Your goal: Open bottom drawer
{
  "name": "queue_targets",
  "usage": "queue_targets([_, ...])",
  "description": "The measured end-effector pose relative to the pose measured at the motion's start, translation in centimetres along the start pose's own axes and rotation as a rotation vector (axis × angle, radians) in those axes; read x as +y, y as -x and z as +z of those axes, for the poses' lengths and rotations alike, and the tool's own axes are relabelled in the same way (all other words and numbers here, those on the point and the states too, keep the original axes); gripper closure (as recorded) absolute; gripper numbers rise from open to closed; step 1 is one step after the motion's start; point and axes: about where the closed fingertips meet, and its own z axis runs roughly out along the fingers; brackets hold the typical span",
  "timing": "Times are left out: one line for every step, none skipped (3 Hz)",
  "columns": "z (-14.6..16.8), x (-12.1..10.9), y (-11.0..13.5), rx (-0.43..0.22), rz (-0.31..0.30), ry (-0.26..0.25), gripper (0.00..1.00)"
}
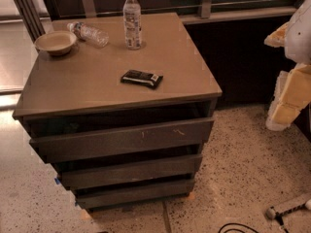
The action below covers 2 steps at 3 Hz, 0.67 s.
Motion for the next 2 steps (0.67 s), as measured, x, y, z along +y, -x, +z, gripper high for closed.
queue_targets([0.0,0.0,0.0,0.0,0.0,0.0,0.0])
queue_targets([0.0,0.0,0.0,0.0,0.0,0.0,0.15])
